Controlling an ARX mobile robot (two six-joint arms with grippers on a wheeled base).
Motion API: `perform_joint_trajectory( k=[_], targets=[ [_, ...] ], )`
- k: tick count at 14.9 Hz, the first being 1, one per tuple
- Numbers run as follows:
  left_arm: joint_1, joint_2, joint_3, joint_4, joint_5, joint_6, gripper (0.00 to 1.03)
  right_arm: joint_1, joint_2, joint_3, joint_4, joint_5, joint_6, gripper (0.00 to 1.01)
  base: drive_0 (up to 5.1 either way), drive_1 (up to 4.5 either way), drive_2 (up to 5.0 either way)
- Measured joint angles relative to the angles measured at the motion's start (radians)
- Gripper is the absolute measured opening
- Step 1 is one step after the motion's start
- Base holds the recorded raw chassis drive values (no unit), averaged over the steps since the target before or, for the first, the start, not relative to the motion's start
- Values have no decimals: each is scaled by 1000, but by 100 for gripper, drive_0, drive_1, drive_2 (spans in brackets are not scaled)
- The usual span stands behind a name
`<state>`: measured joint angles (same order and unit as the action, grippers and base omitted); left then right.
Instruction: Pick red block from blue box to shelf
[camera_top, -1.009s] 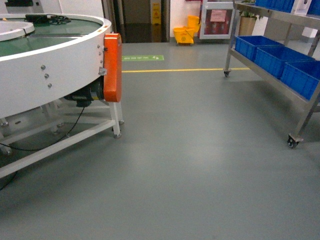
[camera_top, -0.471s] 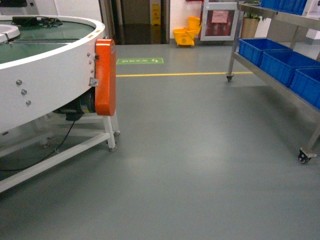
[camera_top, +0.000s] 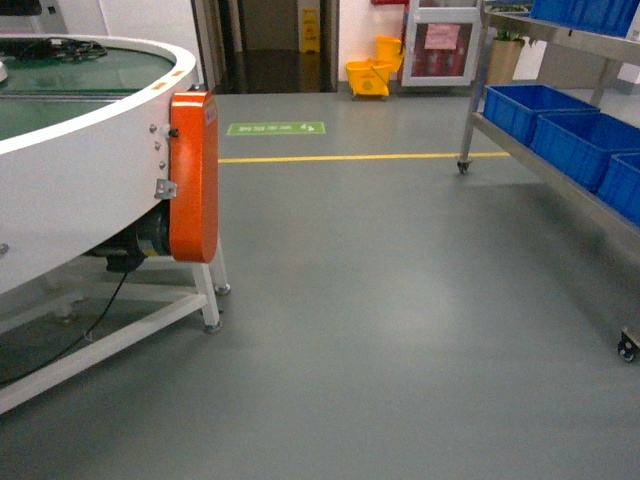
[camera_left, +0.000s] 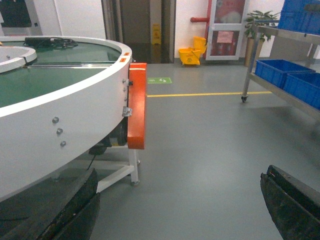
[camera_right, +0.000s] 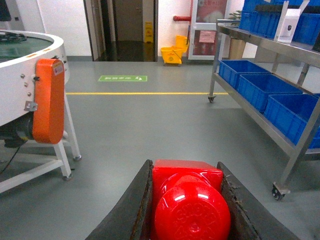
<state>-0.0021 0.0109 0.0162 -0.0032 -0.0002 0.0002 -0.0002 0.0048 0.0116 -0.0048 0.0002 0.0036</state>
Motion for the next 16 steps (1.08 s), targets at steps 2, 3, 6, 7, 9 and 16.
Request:
perform_joint_trajectory(
  k=[2,3,6,7,9,16],
  targets=[
    [0,0,0,-3,0,0,98,0,0,0,-1,0,0,28,10,431,-411],
    [0,0,0,3,0,0,98,0,0,0,5,0,0,28,10,431,-411],
    [3,0,0,-2,-3,0,98,0,0,0,2,0,0,28,-46,234,-327],
    [3,0,0,-5,-2,0,98,0,0,0,-3,0,0,28,-159,-159,-159],
    [2,0,0,-5,-2,0,98,0,0,0,-4,0,0,28,-159,-159,-159],
    [2,0,0,-1,0,0,98,0,0,0,0,0,0,28,-157,-157,-157]
  ],
)
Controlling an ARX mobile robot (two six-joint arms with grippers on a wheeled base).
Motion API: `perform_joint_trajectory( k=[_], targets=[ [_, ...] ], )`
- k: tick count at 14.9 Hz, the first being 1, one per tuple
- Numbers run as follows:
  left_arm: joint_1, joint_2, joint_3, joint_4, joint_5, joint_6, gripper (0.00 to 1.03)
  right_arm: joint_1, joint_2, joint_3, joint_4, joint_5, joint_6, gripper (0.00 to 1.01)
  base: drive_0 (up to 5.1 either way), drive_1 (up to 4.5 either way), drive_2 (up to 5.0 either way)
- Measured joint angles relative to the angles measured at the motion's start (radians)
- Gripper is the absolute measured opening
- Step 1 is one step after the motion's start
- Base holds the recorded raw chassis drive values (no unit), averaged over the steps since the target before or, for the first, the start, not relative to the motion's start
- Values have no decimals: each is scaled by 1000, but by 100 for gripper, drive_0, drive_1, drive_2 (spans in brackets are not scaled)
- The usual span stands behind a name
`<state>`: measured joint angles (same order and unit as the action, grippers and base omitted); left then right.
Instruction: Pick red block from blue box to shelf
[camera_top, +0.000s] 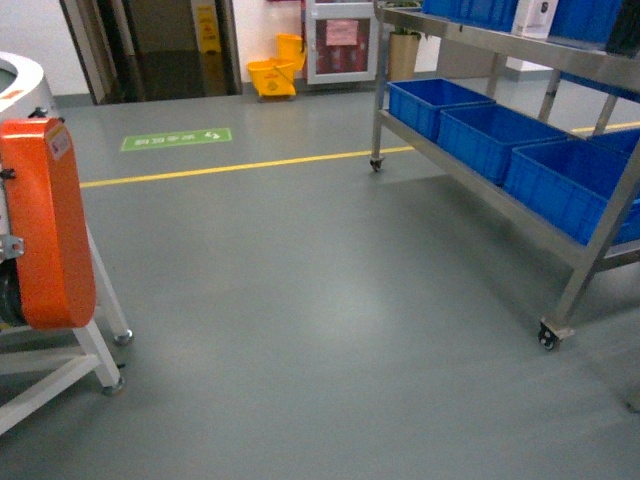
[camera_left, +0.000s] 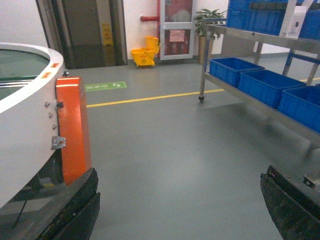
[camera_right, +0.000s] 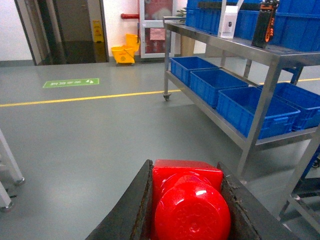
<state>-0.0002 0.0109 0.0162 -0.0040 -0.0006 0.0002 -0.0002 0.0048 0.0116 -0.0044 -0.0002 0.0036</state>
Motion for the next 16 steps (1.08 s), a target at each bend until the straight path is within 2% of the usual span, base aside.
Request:
perform_joint_trajectory(
  k=[16],
  targets=[
    [0,0,0,0,0,0,98,0,0,0,0,0,0,28,-152,-152,-152]
  ],
)
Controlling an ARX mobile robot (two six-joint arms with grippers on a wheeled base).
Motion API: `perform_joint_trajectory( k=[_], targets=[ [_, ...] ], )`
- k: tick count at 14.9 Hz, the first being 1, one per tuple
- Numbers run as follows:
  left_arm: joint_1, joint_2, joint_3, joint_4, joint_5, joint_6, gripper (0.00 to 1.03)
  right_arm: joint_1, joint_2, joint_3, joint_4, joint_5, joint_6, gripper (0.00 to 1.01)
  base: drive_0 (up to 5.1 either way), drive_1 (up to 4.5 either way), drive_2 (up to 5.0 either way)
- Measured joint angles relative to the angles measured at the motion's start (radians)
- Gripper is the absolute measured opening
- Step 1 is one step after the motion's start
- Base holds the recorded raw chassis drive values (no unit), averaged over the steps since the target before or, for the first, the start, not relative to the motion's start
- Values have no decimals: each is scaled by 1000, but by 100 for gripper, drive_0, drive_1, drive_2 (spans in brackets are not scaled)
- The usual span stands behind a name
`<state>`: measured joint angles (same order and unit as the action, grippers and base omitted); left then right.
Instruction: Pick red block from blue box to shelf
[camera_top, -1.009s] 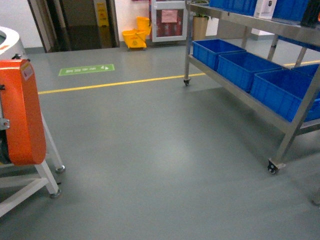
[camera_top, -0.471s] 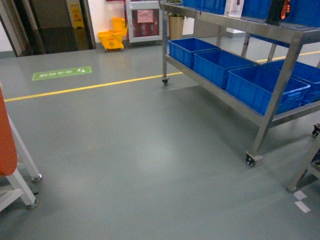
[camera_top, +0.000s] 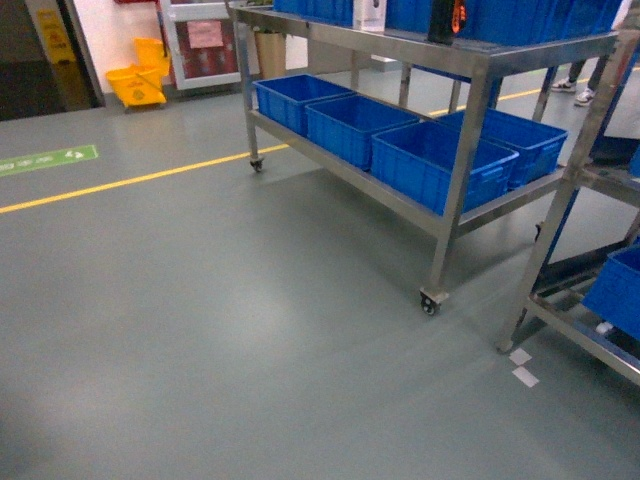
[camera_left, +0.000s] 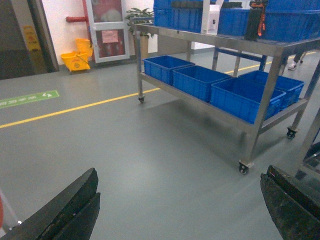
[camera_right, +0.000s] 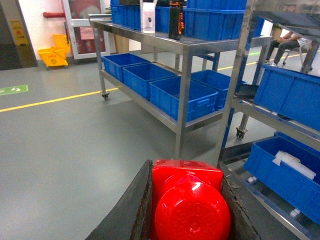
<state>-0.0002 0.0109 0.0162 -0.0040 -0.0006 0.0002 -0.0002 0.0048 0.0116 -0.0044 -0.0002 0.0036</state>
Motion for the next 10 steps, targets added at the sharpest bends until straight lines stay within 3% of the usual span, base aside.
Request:
perform_joint_trajectory(
  k=[10],
  targets=[
    [0,0,0,0,0,0,98,0,0,0,0,0,0,28,-142,-142,-142]
  ],
)
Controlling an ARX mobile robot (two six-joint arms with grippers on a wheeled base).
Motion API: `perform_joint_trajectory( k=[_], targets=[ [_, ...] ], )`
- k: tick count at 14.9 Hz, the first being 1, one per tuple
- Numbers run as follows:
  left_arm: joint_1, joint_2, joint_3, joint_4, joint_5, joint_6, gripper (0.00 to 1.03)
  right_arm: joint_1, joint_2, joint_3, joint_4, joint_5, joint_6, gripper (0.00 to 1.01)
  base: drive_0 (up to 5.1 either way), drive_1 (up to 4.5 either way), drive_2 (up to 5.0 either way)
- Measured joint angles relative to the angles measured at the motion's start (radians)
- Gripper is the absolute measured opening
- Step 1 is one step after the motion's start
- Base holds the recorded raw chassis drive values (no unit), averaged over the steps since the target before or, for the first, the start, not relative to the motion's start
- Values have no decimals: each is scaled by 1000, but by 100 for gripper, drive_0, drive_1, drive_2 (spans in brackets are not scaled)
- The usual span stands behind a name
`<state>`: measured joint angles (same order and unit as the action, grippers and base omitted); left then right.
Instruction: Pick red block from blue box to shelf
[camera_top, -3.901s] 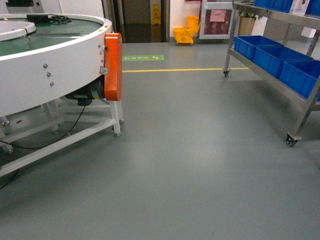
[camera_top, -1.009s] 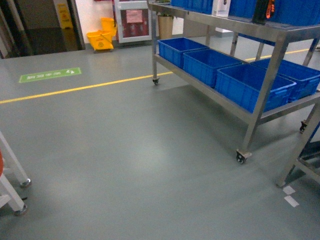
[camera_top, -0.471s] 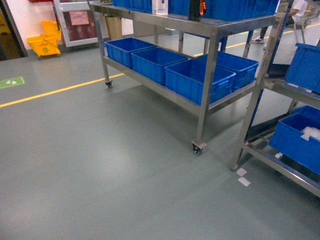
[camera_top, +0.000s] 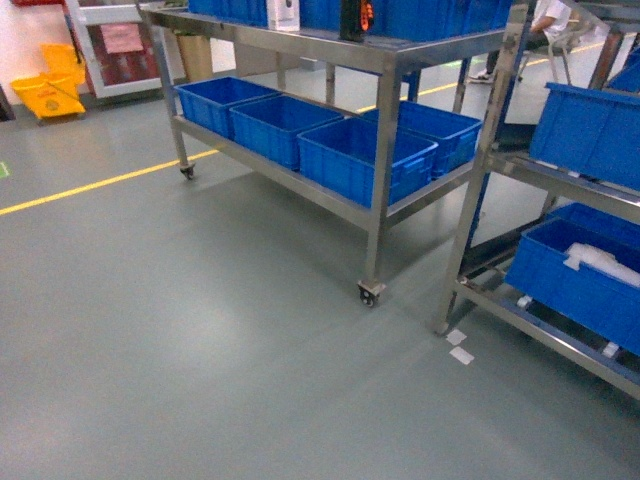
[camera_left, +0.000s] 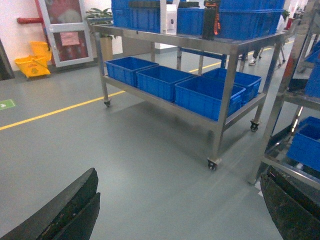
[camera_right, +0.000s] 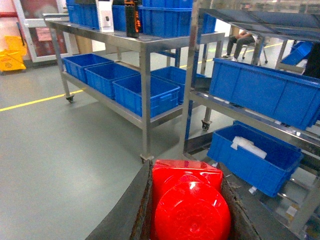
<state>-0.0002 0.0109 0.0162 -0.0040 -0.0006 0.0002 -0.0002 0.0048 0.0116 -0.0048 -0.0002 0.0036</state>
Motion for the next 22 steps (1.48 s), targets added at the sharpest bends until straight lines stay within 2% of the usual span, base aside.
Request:
perform_joint_trajectory(
  k=[22],
  targets=[
    [0,0,0,0,0,0,98,0,0,0,0,0,0,28,-151,-151,-151]
  ],
)
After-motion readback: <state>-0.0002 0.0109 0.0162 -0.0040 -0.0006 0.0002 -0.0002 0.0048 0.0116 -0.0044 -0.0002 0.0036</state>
